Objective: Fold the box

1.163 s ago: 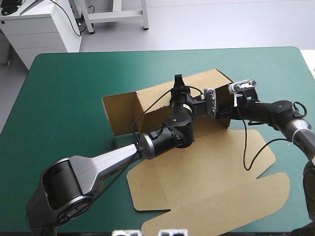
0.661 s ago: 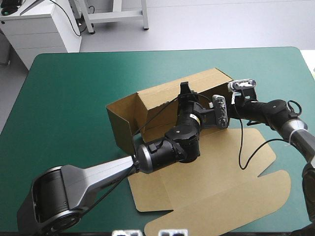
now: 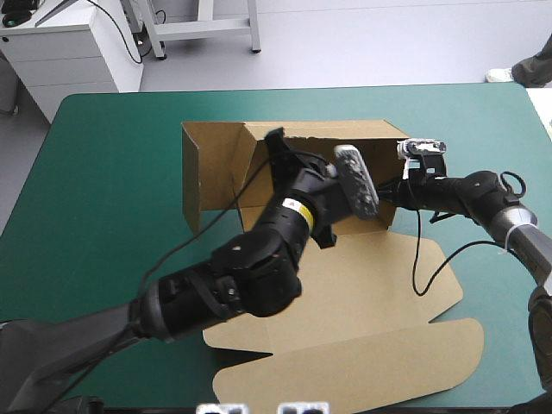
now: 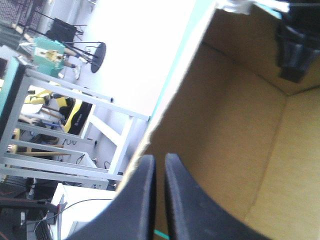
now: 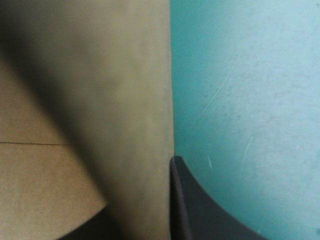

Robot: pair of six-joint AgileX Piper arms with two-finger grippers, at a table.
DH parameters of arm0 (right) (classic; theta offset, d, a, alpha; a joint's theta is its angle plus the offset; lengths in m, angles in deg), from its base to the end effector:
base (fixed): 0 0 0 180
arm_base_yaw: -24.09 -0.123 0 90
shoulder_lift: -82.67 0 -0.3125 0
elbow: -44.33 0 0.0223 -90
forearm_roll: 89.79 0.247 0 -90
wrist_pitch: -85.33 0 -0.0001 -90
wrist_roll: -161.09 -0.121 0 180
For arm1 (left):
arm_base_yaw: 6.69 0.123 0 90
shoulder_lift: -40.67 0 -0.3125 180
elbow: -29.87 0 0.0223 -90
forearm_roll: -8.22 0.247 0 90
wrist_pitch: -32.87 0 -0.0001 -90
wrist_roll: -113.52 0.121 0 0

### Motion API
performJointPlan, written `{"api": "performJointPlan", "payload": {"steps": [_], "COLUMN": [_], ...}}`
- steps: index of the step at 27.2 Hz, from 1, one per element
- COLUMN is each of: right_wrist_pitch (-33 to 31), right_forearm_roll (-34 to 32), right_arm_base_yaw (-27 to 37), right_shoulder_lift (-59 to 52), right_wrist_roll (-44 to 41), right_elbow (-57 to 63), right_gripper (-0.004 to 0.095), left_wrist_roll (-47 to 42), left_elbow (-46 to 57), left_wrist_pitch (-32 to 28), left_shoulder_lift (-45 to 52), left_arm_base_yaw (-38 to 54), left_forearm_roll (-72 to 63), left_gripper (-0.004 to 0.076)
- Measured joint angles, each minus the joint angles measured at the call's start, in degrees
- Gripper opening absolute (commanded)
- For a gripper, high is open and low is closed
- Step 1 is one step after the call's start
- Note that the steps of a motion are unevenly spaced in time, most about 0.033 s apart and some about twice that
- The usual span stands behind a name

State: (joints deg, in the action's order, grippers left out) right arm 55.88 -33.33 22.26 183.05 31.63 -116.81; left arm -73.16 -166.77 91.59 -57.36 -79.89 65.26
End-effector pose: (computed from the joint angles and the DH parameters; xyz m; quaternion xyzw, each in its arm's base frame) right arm 0.3568 0.0611 0.2490 -0.0748 0.9086 0.2072 0.3548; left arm 0.1857 -0.3147 0.4452 0.5315 0.6392 0.1665 0.5303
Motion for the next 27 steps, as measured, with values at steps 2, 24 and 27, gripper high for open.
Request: {"api": "performJointPlan", "payload": {"steps": [2,24,27], "right_wrist_pitch": [-3.21,-29.76,-33.84], "right_forearm_roll": [-4.49,-36.40,-36.97], "right_arm_base_yaw": [-0.27,-6.08,-6.55], "right_shoulder_lift": [-0.87,-2.99,0.61], "right_wrist_roll": [-3.85,-39.50,-42.33], "right_elbow": [-0.97,-17.48,-20.71], "right_gripper": [0.0002,0.0002,0.0002], "left_wrist_roll": [-0.43,3.44,9.91], "left_elbow": [0.00,3.03,10.35], "left_wrist_pitch": [0.00,-5.66,-5.92], "left_shoulder_lift": [3.52,15.16,15.00], "left_arm_base_yaw": [2.83,65.34,74.99], "left_forearm_roll": [0.23,-42.28,-55.20], "left_gripper": [-0.0008,-0.0008,-0.0008]}}
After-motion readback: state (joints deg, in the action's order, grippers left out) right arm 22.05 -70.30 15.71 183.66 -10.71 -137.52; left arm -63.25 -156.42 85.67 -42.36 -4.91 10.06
